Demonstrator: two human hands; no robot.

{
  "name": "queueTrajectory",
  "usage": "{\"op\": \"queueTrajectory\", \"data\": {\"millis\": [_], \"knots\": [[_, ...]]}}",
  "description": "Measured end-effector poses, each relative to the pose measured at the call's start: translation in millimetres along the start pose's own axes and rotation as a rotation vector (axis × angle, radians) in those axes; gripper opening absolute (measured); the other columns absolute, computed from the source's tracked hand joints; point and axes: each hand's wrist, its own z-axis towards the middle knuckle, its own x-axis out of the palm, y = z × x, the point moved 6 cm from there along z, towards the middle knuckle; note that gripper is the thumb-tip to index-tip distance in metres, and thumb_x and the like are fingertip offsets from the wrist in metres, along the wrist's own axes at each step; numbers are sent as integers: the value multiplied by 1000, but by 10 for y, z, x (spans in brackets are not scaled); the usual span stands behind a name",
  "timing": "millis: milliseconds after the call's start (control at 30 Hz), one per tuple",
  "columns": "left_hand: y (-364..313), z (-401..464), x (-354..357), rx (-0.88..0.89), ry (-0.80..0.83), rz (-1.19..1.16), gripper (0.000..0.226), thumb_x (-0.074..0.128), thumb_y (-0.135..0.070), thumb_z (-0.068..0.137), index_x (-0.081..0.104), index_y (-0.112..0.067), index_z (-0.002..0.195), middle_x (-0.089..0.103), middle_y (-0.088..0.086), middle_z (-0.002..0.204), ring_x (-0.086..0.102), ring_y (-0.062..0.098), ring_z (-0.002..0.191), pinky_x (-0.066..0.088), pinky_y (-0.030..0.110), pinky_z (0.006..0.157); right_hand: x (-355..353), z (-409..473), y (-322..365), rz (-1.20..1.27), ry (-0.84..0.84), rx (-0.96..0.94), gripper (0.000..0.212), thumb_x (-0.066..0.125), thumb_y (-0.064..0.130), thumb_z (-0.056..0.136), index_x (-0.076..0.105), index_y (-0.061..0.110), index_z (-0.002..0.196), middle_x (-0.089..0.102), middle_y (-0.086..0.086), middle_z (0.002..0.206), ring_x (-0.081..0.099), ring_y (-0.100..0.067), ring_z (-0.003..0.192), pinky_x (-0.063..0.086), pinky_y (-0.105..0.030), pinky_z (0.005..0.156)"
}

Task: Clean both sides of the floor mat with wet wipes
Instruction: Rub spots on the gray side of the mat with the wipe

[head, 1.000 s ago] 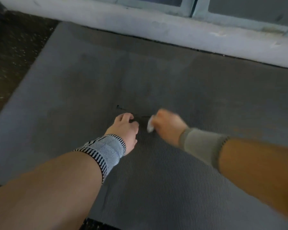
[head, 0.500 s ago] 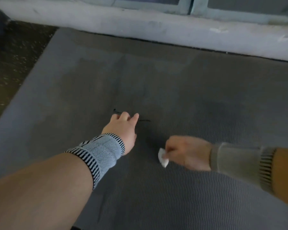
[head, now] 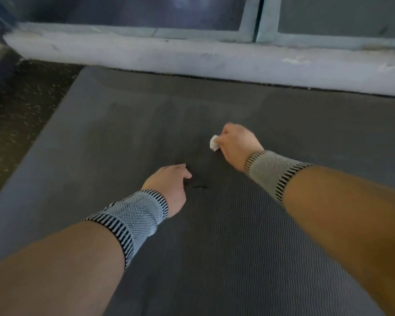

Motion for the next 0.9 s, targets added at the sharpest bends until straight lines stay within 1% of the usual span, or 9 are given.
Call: {"op": "queueTrajectory", "data": {"millis": [67,200,300,400,500,600,667,833,900], "knots": [[-2,6,-39,11,-8,17,51,47,-7,92,45,-27,139,37,-13,151,36,12,136,30,32,114,164,-44,120,-11,53,-37,25,52,13,91,66,22,110,51,-4,109,51,-24,104,40,-29,87],[29,92,-139,56,-111,46,52,54,-14,90,42,-27,139,50,-8,135,47,15,121,40,32,101,401,-620,611,156,265,-280,10,54,25,93,64,22,95,47,7,87,47,-13,79,44,-29,73],[18,295,-196,78,-137,71,63,58,-29,90,32,-24,147,34,-2,146,35,20,132,36,36,109,199,60,257,9,145,-194,14,53,21,92,65,23,101,49,0,97,54,-22,96,38,-26,77],[-57,570,-225,56,-19,90,93,64,-46,86,9,-19,155,-2,-2,162,2,23,148,14,37,119,33,445,-9,-94,25,0,27,52,14,92,66,24,113,52,-6,109,54,-26,103,40,-29,83],[-133,767,-187,65,155,195,120,69,-63,74,-5,-15,154,-13,4,162,-9,27,148,5,38,121,208,-76,284,-49,201,-202,22,56,19,91,65,18,111,54,-6,104,56,-27,97,38,-27,76],[-120,792,-162,56,182,252,126,71,-68,68,-7,-17,154,-15,2,161,-9,30,147,10,41,121,121,-212,294,41,289,-233,17,59,14,89,67,16,103,52,2,85,54,-21,84,40,-25,71],[-120,780,-154,53,166,235,124,72,-65,69,-7,-19,154,-16,-1,161,-9,29,147,15,44,120,-25,272,32,-44,208,-123,22,52,8,91,67,17,104,48,6,81,55,-24,89,43,-29,75],[-104,766,-148,-1,194,171,123,75,-61,71,-9,-26,153,-21,-11,158,-12,25,147,23,51,117,-306,1313,-697,-170,66,295,33,48,5,91,64,18,117,54,-13,121,56,-33,108,45,-35,89],[-99,757,-150,-2,197,149,121,75,-58,72,-9,-26,153,-22,-11,158,-12,24,147,21,51,118,-246,1120,-565,-167,4,253,28,47,11,93,66,18,113,55,-11,117,56,-31,105,43,-32,89]]}}
